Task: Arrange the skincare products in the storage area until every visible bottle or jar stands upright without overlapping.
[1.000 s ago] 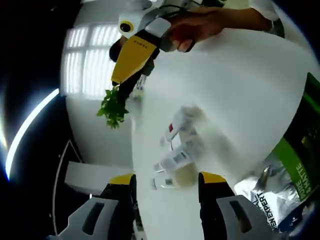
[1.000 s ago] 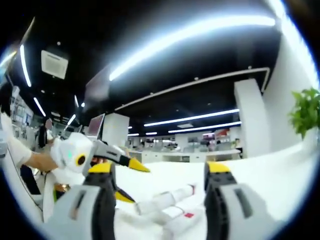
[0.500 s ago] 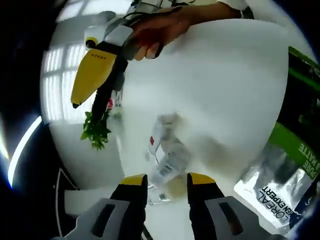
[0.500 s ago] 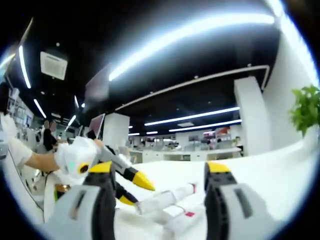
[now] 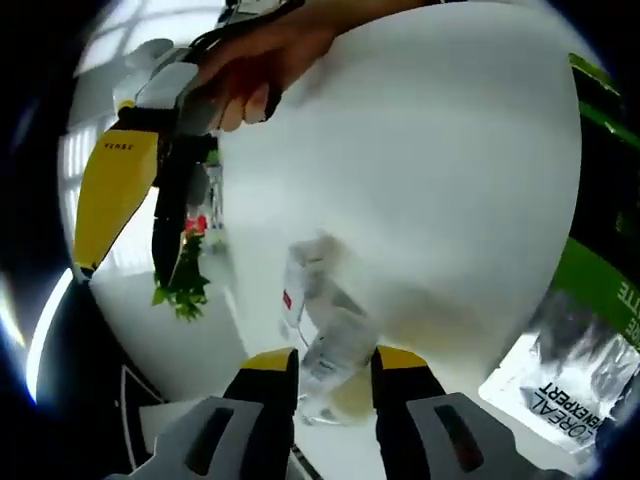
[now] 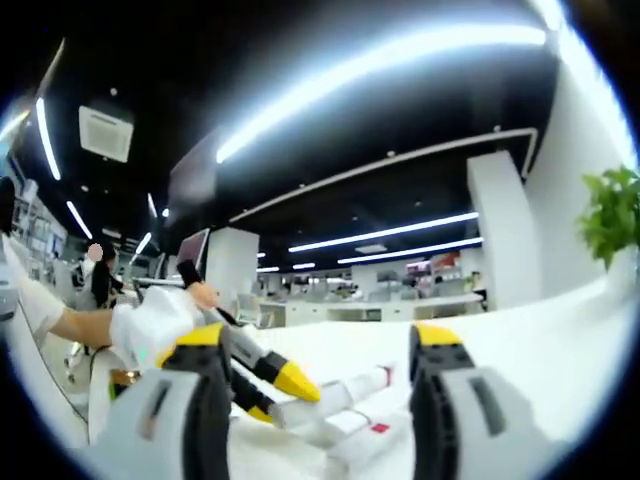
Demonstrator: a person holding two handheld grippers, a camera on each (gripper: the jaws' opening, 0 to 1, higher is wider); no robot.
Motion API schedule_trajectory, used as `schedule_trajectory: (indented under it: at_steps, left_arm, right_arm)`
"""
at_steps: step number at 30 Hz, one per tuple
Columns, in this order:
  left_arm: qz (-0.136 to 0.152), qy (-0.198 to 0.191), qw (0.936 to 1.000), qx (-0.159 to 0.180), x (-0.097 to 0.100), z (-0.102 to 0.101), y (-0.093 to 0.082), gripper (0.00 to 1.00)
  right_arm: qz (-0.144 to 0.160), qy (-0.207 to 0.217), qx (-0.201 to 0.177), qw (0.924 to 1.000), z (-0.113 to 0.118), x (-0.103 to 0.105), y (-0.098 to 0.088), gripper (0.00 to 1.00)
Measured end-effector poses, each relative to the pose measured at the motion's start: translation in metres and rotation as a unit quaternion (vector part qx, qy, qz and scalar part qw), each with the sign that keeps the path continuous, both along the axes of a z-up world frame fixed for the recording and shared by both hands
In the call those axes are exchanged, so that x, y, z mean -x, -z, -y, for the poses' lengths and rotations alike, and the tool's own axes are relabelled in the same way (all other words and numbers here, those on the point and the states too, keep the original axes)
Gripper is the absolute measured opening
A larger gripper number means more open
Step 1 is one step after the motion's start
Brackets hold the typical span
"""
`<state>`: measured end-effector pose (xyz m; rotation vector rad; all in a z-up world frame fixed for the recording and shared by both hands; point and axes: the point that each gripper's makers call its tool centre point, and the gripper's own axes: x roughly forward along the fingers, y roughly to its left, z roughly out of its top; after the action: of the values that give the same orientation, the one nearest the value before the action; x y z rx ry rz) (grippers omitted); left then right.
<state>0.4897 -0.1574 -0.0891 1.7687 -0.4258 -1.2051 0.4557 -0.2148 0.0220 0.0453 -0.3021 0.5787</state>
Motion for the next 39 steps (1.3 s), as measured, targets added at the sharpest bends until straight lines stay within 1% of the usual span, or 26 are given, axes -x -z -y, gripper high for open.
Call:
schedule_trajectory:
  at_steps: [1, 5, 6, 7, 10, 13, 18, 19, 21, 24, 28, 31, 34, 35, 39]
  left_arm:
    - [-0.002, 0.000, 1.0000, 0.001, -0.001, 0.000, 0.000, 0.28]
    - [0.012, 0.003, 0.9999, -0.008, -0.002, -0.004, -0.001, 0.27]
    - [0.018, 0.008, 0.9997, -0.013, -0.002, -0.005, -0.001, 0.26]
    - [0.033, 0.017, 0.9990, -0.023, -0.002, -0.005, -0.001, 0.26]
    - [0.039, 0.014, 0.9990, -0.019, -0.002, -0.005, -0.004, 0.24]
    - [0.046, 0.021, 0.9985, -0.019, 0.002, -0.005, -0.009, 0.22]
    - [0.065, 0.020, 0.9976, -0.015, 0.001, -0.007, -0.014, 0.21]
    - [0.067, 0.020, 0.9975, -0.015, -0.002, -0.009, -0.015, 0.21]
    - [0.072, 0.016, 0.9972, -0.010, -0.006, -0.009, -0.019, 0.20]
    - [0.083, 0.017, 0.9964, 0.004, -0.006, -0.008, -0.029, 0.20]
    - [0.090, 0.021, 0.9955, 0.023, 0.002, -0.003, -0.040, 0.20]
    - [0.085, 0.024, 0.9953, 0.040, 0.010, 0.002, -0.047, 0.20]
    - [0.081, 0.036, 0.9952, 0.042, 0.021, 0.007, -0.047, 0.20]
    - [0.079, 0.038, 0.9952, 0.043, 0.018, 0.007, -0.046, 0.21]
    - [0.079, 0.056, 0.9945, 0.041, 0.031, 0.015, -0.041, 0.21]
  right_arm:
    - [-0.003, 0.000, 0.000, 1.0000, 0.000, -0.001, 0.001, 0.73]
    - [-0.006, -0.003, 0.002, 1.0000, -0.002, 0.000, 0.003, 0.73]
    - [-0.006, -0.003, 0.002, 1.0000, -0.002, 0.000, 0.003, 0.73]
    - [-0.007, -0.003, 0.002, 1.0000, -0.003, 0.000, 0.003, 0.73]
    - [-0.009, -0.007, -0.001, 0.9999, -0.003, 0.000, 0.004, 0.73]
    - [-0.009, -0.006, 0.000, 0.9999, -0.003, 0.000, 0.004, 0.73]
    - [-0.010, -0.008, 0.000, 0.9999, -0.004, -0.001, 0.004, 0.73]
    - [-0.010, -0.008, 0.001, 0.9999, -0.004, -0.001, 0.004, 0.73]
    - [-0.010, -0.007, 0.000, 0.9999, -0.003, -0.001, 0.004, 0.73]
    - [-0.009, -0.006, -0.002, 0.9999, -0.003, -0.001, 0.003, 0.73]
    - [-0.010, -0.006, -0.002, 0.9999, -0.003, -0.001, 0.003, 0.73]
    - [-0.009, -0.005, -0.002, 0.9999, -0.002, -0.001, 0.003, 0.73]
    - [-0.001, -0.002, -0.015, 0.9999, 0.003, 0.002, -0.002, 0.73]
    - [0.000, -0.003, -0.018, 0.9998, 0.004, 0.002, -0.002, 0.74]
    - [-0.002, -0.004, -0.034, 0.9994, 0.006, 0.000, -0.003, 0.78]
